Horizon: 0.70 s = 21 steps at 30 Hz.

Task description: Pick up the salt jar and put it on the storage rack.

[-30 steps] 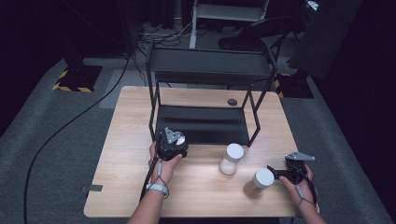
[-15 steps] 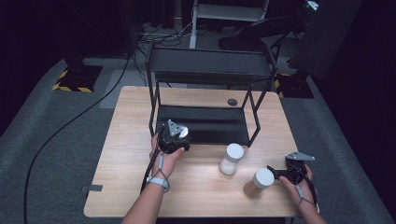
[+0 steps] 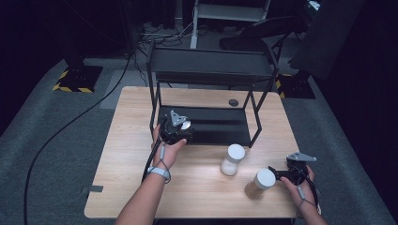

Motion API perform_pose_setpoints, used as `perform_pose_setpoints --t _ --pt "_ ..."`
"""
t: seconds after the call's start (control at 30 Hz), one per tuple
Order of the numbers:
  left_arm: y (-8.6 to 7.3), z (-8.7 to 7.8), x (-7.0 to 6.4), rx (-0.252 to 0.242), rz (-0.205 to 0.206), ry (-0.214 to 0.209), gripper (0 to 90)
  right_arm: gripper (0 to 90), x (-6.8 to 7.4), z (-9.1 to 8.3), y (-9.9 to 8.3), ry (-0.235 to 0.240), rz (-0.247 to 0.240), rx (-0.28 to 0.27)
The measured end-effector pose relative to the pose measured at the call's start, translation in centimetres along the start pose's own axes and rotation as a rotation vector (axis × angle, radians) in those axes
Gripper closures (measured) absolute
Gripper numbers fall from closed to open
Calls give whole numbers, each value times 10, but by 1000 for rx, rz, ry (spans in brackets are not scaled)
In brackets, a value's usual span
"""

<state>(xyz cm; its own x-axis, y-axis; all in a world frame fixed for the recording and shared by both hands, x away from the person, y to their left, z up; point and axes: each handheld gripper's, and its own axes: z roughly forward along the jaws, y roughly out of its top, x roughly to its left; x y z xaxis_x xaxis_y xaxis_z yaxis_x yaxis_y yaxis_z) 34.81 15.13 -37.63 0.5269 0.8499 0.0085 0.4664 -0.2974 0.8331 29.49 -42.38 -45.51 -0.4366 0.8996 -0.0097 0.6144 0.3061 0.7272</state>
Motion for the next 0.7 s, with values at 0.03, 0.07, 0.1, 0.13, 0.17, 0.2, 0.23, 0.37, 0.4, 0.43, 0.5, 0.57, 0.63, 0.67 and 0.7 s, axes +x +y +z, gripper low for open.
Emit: perform_pose_setpoints --t 0.03,0.07,0.1,0.13,0.17,0.2,0.23,0.37,0.4,0.43,0.5,0.57,0.63,0.67,0.7 --pt "1 1 1 1 4 0 298 18 0 0 0 0 0 0" --pt "2 2 2 2 3 2 298 18 0 0 0 0 0 0" --pt "4 3 3 5 6 4 298 18 0 0 0 0 -1 0" --pt "4 5 4 -1 -1 7 298 18 0 0 0 0 -1 0" --pt "6 6 5 4 4 8 298 18 0 0 0 0 0 0" --pt "6 7 6 -1 2 10 298 18 0 0 0 0 0 0" --pt "6 9 7 -3 1 12 298 17 0 0 0 0 0 0" --pt "8 16 13 -2 -5 10 298 17 0 0 0 0 0 0" --pt "7 18 14 -7 -8 8 298 18 0 0 0 0 0 0" --pt "8 20 14 -4 -4 9 298 18 0 0 0 0 0 0" --pt "8 24 16 -5 -1 11 298 18 0 0 0 0 -1 0" --pt "8 28 17 -8 -8 9 298 18 0 0 0 0 0 0" --pt "7 33 19 -8 -9 8 298 18 0 0 0 0 0 0" --pt "7 35 20 -8 -9 9 298 18 0 0 0 0 0 0" --pt "7 37 21 -6 -7 9 298 18 0 0 0 0 0 0"
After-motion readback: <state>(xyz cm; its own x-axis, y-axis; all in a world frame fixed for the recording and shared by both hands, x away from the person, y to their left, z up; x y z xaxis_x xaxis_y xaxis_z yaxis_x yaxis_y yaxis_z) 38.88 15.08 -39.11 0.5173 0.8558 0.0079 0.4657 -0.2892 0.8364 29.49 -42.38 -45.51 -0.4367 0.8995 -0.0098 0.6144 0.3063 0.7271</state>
